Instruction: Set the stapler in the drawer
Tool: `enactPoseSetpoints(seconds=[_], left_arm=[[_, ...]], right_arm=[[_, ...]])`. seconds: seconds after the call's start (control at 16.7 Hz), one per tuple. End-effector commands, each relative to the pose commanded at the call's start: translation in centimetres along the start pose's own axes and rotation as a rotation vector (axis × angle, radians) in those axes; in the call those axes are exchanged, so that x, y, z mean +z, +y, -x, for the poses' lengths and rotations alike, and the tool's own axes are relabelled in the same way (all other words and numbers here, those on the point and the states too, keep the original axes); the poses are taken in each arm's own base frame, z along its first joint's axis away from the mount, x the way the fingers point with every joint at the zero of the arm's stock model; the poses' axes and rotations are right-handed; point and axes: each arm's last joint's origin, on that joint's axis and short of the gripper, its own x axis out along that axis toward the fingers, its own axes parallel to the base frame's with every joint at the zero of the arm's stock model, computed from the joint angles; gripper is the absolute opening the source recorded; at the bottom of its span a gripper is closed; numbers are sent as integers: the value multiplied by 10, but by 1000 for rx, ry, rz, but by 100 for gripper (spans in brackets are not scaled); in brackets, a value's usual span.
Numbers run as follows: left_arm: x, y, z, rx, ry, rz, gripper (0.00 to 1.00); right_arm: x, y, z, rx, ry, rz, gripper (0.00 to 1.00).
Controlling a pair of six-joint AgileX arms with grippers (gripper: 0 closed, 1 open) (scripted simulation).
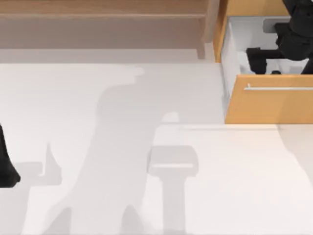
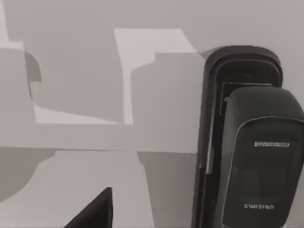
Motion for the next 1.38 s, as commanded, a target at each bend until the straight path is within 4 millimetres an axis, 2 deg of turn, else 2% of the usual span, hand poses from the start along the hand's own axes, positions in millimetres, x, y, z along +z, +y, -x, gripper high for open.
enactPoseSetpoints(seconds=[0.3,0.42,0.6,0.78,1.08,1.2,1.38], left_arm=[[0,0,0,0,0,0,100],[0,0,0,0,0,0,100],[0,0,0,0,0,0,100],[0,0,0,0,0,0,100],[0,0,0,0,0,0,100],[0,0,0,0,0,0,100],[0,0,0,0,0,0,100]], right_arm=[[-11,5,57,16,-285,154,100],[-19,16,76,13,-425,263,100],[-38,41,88,-5,-622,470,100],[-63,74,75,-43,-787,712,100],[-127,118,16,-161,-1002,1125,100],[-157,124,-10,-235,-1076,1269,100],[-199,118,-42,-383,-1177,1429,100]])
